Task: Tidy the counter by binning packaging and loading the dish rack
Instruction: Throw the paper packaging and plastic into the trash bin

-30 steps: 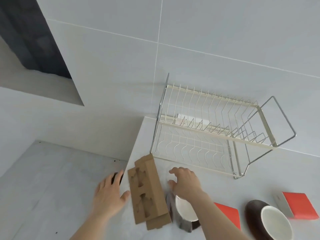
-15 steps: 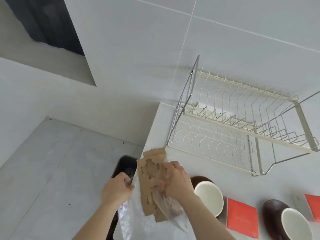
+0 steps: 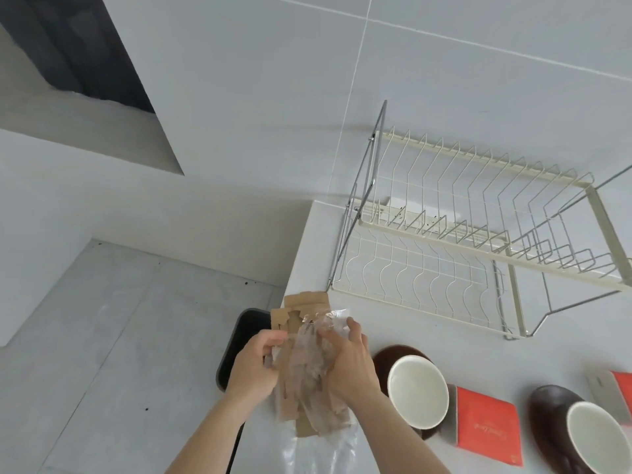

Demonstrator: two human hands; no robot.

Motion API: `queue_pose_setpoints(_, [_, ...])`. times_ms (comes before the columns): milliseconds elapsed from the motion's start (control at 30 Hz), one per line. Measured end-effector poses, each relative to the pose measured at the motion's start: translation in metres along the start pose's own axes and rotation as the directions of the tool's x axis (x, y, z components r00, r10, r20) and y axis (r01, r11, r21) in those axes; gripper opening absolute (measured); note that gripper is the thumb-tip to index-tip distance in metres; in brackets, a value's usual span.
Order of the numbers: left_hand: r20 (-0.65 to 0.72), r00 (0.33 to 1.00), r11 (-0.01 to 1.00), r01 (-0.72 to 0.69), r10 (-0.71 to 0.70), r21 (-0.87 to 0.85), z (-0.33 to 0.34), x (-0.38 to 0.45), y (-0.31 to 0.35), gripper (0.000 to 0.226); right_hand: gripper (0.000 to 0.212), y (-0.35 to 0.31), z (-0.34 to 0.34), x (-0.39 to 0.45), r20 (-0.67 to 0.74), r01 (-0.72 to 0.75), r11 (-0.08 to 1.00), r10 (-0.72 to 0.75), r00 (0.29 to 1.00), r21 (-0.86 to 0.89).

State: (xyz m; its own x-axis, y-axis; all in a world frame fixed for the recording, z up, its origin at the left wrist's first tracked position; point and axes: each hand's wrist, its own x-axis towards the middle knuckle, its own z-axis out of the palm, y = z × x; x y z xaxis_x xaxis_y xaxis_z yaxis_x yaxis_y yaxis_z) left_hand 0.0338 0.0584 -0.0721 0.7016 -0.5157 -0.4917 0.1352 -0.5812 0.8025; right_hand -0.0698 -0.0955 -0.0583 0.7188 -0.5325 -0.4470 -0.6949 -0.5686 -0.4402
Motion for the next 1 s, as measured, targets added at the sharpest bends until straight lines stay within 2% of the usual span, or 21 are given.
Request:
queue_pose_setpoints(67, [-0.108,0.994,0.996,-0.009,0.018,0.085,0.003,-0.003,-0.003,0.048,0.075,-0.001,0.001,-0.001,-0.019,-0.017,1.000,0.017,1.000,-0.012])
queue_pose_setpoints(133, [-0.210,0.978,0.985,0.050,-0.014,0.165,0.004,-0.004,-0.007,0.055,0.075,-0.002,0.003,-0.002,-0.036,-0.033,0.999,0.032,0.999,-0.021])
queue_pose_setpoints(200, [-0.250,0.965,0.969,0.132,-0.077,0.211,0.004,-0.004,-0.015,0.056,0.080,-0.003,0.006,-0.004,-0.051,-0.057,0.998,0.056,0.997,-0.030])
queue_pose_setpoints(300, [-0.175,0.971,0.949,0.203,-0.164,0.240,0.001,-0.004,-0.025,0.044,0.097,-0.010,0.012,-0.005,-0.076,-0.173,0.985,0.174,0.982,0.026])
queue_pose_setpoints(400, [-0.121,0.982,0.961,0.169,-0.145,0.217,-0.002,0.000,-0.030,0.038,0.113,-0.022,0.021,-0.005,-0.088,-0.246,0.968,0.250,0.964,0.056])
queue_pose_setpoints(500, [-0.080,0.990,0.967,0.132,-0.117,0.219,-0.007,0.004,-0.030,0.040,0.110,-0.034,0.034,-0.002,-0.050,-0.280,0.954,0.286,0.957,0.103])
queue_pose_setpoints(567, [-0.111,0.987,0.968,0.134,-0.113,0.210,-0.014,0.008,-0.032,0.038,0.099,-0.040,0.040,0.001,-0.014,-0.274,0.954,0.278,0.961,0.123])
queue_pose_setpoints(767, [-0.214,0.954,0.976,0.215,-0.209,0.008,-0.046,0.020,-0.050,0.030,0.047,-0.080,0.055,0.012,-0.031,-0.108,0.973,0.117,0.993,0.203])
queue_pose_setpoints(800, [-0.227,0.949,0.976,0.216,-0.218,-0.036,-0.053,0.023,-0.052,0.030,0.047,-0.087,0.057,0.015,-0.040,-0.078,0.970,0.089,0.995,0.229])
queue_pose_setpoints(933, [-0.270,0.923,0.949,0.214,-0.273,-0.230,-0.091,0.037,-0.062,0.030,0.075,-0.114,0.063,0.030,-0.043,0.034,0.950,-0.022,0.999,0.312])
queue_pose_setpoints(1000, [-0.275,0.907,0.918,0.226,-0.321,-0.325,-0.112,0.044,-0.067,0.033,0.077,-0.129,0.069,0.036,-0.037,0.073,0.943,-0.065,0.997,0.324])
